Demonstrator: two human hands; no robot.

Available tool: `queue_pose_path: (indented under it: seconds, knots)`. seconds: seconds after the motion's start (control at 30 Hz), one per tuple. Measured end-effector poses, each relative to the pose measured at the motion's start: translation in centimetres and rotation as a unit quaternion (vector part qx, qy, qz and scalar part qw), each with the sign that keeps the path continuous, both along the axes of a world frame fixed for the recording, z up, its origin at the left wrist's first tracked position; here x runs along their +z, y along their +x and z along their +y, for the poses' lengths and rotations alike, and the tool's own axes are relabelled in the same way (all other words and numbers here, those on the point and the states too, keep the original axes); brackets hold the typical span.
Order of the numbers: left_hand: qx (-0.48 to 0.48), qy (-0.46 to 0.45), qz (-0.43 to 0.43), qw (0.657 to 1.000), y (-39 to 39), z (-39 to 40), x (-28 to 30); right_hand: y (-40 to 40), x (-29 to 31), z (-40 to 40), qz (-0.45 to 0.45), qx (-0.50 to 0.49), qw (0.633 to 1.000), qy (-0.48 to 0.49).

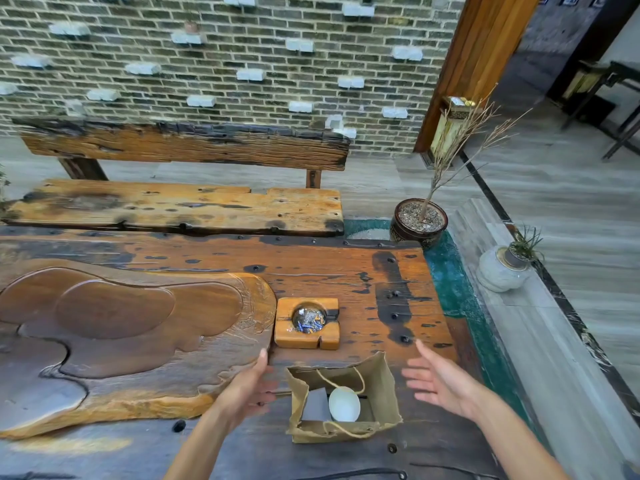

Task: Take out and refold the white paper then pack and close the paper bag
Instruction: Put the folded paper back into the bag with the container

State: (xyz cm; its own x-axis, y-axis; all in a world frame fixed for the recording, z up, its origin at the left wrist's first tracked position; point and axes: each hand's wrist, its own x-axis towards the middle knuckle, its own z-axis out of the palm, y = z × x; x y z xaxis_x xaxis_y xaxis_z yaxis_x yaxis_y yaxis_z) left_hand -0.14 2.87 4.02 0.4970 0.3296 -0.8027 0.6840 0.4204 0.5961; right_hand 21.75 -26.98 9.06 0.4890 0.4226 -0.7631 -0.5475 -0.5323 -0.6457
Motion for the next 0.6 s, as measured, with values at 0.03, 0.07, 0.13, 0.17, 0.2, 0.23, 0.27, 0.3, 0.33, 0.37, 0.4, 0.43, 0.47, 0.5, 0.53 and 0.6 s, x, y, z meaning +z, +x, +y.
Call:
queue_pose_path:
  seconds: [0.03, 0.07, 0.13, 0.17, 0.2, 0.23, 0.27, 0.3, 0.33, 0.37, 0.4, 0.43, 0.47, 0.5, 0.53, 0.6]
  knots:
    - [-0.007, -0.028, 0.006, 1.000, 0.1, -0.4, -0.5, -0.4, -1.2, 0.0, 0.023, 0.001, 1.000, -0.007]
    - [-0.018, -0.054, 0.007, 0.998, 0.1, -0.9, -0.8, -0.8, -2.3, 0.1, 0.048, -0.005, 0.999, -0.013]
    - [-0.035, -0.098, 0.008, 0.994, 0.4, -1.8, -1.0, -1.6, -4.2, 0.6, 0.095, -0.015, 0.995, -0.019]
    - [-0.036, -0.115, 0.004, 0.993, 0.7, -2.2, -1.1, -2.0, -4.6, 1.0, 0.111, -0.013, 0.994, -0.016]
    - [-0.037, -0.127, 0.002, 0.991, 0.9, -2.5, -1.2, -2.3, -4.9, 1.4, 0.120, -0.011, 0.993, -0.012]
    - [-0.036, -0.134, 0.001, 0.990, 1.1, -2.8, -1.2, -2.6, -5.0, 1.8, 0.127, -0.010, 0.992, -0.009]
    - [-0.033, -0.137, -0.001, 0.990, 1.3, -2.9, -1.5, -2.8, -5.0, 2.2, 0.132, -0.006, 0.991, -0.007]
    - [-0.032, -0.141, -0.006, 0.989, 1.4, -2.9, -1.6, -3.0, -4.8, 2.6, 0.134, -0.001, 0.991, -0.006]
    - [-0.035, -0.145, -0.009, 0.989, 1.5, -2.8, -2.0, -3.1, -4.7, 2.9, 0.138, -0.001, 0.990, -0.004]
    - [-0.043, -0.146, -0.011, 0.988, 1.6, -2.8, -2.2, -3.2, -4.6, 3.3, 0.143, 0.000, 0.990, -0.004]
    - [-0.052, -0.142, -0.011, 0.988, 1.7, -2.8, -2.2, -3.3, -4.6, 3.4, 0.146, 0.005, 0.989, -0.002]
    - [-0.059, -0.130, -0.010, 0.990, 1.7, -2.9, -2.1, -3.3, -4.6, 3.6, 0.152, 0.011, 0.988, 0.004]
    - [-0.066, -0.115, -0.007, 0.991, 1.7, -3.0, -2.3, -3.3, -4.8, 3.7, 0.164, 0.013, 0.986, 0.011]
    - [-0.066, -0.103, -0.007, 0.992, 1.8, -3.1, -2.4, -3.2, -5.1, 3.7, 0.172, 0.014, 0.985, 0.017]
    - [-0.064, -0.097, -0.015, 0.993, 1.7, -3.2, -2.3, -3.1, -5.6, 3.6, 0.167, 0.021, 0.986, 0.014]
    - [-0.058, -0.095, -0.038, 0.993, 1.4, -3.2, -2.6, -3.1, -5.9, 3.4, 0.144, 0.023, 0.989, 0.012]
